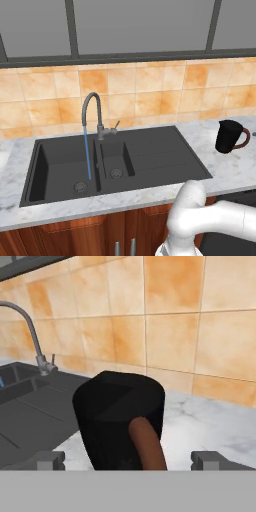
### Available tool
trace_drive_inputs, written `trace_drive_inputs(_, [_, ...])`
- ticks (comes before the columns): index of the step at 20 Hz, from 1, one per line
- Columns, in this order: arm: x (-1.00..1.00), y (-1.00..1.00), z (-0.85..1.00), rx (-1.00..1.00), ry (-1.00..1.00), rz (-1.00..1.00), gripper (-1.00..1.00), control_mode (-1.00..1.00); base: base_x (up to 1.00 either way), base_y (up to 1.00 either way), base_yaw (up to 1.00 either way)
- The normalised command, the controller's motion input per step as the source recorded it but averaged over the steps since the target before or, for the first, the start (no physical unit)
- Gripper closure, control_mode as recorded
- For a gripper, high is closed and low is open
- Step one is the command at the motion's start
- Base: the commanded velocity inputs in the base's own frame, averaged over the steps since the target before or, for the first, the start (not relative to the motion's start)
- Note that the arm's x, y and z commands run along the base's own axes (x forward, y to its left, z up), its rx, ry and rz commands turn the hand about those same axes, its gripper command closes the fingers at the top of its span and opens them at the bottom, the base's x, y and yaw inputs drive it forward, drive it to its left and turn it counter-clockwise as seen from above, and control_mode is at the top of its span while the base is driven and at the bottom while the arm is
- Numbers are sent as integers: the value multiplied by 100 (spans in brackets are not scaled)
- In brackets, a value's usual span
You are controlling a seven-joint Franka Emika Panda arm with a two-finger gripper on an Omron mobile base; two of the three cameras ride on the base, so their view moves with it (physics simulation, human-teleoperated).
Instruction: Turn on the sink faucet and place the jug under the water for a few seconds to fill it up.
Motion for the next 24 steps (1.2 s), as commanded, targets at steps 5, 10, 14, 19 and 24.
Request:
trace_drive_inputs(5, [24, 0, -11, 0, 4, 3, -100, -100, 0, 0, 0])
trace_drive_inputs(10, [18, 0, -20, 0, 5, 3, -100, -100, 0, 0, 0])
trace_drive_inputs(14, [15, 0, -23, 0, 4, 2, -100, -100, 0, 0, 0])
trace_drive_inputs(19, [2, 0, -24, -1, 4, 3, -100, -100, 0, 0, 0])
trace_drive_inputs(24, [0, 3, -23, -1, 3, 2, -100, -100, 0, 0, 0])
